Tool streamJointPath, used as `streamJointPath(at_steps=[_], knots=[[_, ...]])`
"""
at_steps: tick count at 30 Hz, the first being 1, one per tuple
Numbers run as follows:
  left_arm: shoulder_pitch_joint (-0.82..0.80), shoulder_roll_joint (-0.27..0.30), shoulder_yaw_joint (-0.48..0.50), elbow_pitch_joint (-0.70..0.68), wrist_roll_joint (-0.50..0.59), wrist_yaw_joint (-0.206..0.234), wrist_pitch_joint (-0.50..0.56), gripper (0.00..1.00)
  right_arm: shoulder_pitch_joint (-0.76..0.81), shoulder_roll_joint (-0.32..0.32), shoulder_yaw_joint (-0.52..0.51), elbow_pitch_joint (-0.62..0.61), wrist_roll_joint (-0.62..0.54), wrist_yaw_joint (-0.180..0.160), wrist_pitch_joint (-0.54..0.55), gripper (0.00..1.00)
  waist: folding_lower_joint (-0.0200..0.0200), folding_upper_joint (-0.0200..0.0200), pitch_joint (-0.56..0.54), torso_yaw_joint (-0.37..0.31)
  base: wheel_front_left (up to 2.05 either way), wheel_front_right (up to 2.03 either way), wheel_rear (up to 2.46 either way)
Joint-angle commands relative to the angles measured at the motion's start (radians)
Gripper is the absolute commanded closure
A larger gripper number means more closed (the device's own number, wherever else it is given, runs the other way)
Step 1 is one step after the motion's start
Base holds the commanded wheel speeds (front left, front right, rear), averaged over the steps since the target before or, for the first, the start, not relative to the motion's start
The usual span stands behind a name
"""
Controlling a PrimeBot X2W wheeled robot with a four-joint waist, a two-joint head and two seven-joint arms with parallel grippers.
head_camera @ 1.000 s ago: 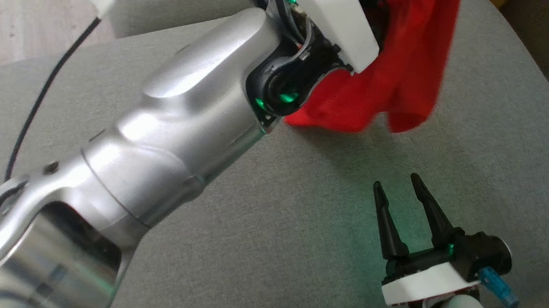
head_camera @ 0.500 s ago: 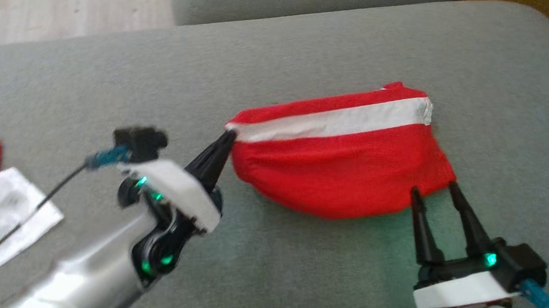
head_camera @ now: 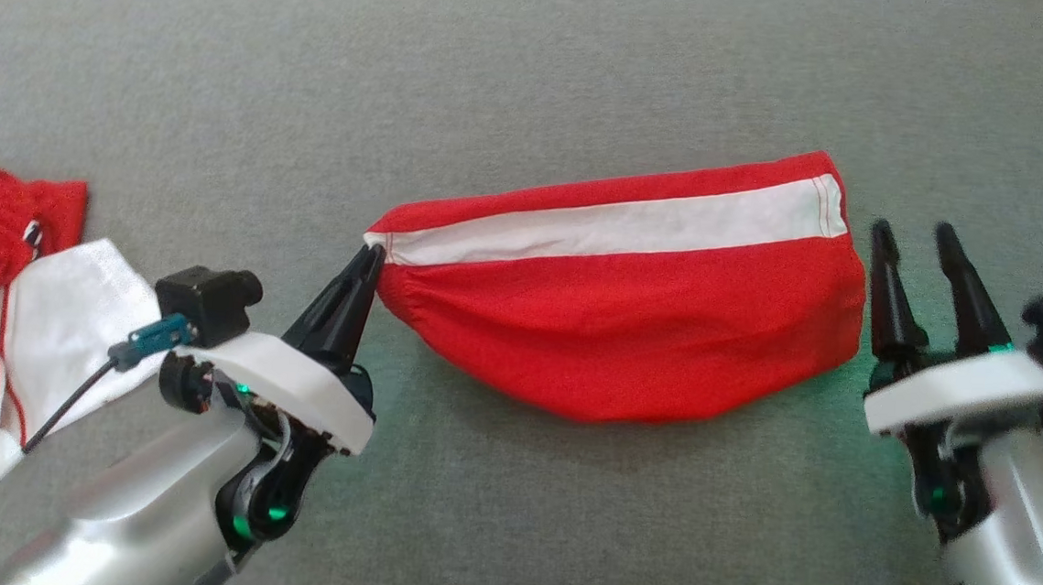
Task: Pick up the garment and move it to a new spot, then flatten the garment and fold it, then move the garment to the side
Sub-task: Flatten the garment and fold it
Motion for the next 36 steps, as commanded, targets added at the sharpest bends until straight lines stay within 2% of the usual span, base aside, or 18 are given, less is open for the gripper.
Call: streamJointPath(at_steps=[1,6,13,21,33,34,35,36], knots=[[-0.049,0.033,0.044,-0.012,0.011,0.001,-0.015,1.0,-0.04,-0.029,0.047,-0.015,0.041,-0.001,0.019,0.0,-0.0001,0.0,0.016,0.018,0.0,0.0,0.0],[-0.07,0.009,0.041,0.019,0.027,-0.014,-0.02,1.0,-0.129,-0.126,0.198,0.039,0.2,-0.001,0.115,0.0,-0.0001,0.0,0.037,0.046,0.0,0.0,0.0],[-0.084,-0.03,0.035,0.059,0.037,-0.037,-0.026,1.0,-0.187,-0.197,0.332,0.069,0.346,-0.001,0.156,0.0,-0.0001,0.0,0.048,0.072,0.0,0.0,0.0],[-0.093,-0.063,0.031,0.096,0.043,-0.06,-0.03,1.0,-0.219,-0.236,0.404,0.122,0.446,-0.001,0.151,0.0,-0.0001,0.0,0.049,0.095,0.0,0.0,0.0],[-0.107,-0.099,0.03,0.141,0.044,-0.092,-0.034,1.0,-0.268,-0.263,0.506,0.169,0.511,-0.001,0.132,0.0,-0.0001,0.0,0.042,0.128,0.0,0.0,0.0],[-0.107,-0.102,0.03,0.144,0.044,-0.095,-0.034,1.0,-0.271,-0.265,0.514,0.171,0.515,-0.001,0.128,0.15,-0.0001,0.0,0.041,0.129,0.0,0.0,0.0],[-0.107,-0.104,0.031,0.151,0.045,-0.099,-0.035,1.0,-0.277,-0.269,0.529,0.173,0.519,-0.001,0.116,0.54,-0.0001,0.0,0.039,0.131,0.0,0.0,0.0],[-0.106,-0.105,0.031,0.154,0.045,-0.1,-0.035,1.0,-0.28,-0.27,0.535,0.176,0.522,-0.001,0.11,0.71,-0.0001,0.0,0.037,0.131,0.0,0.0,0.0]])
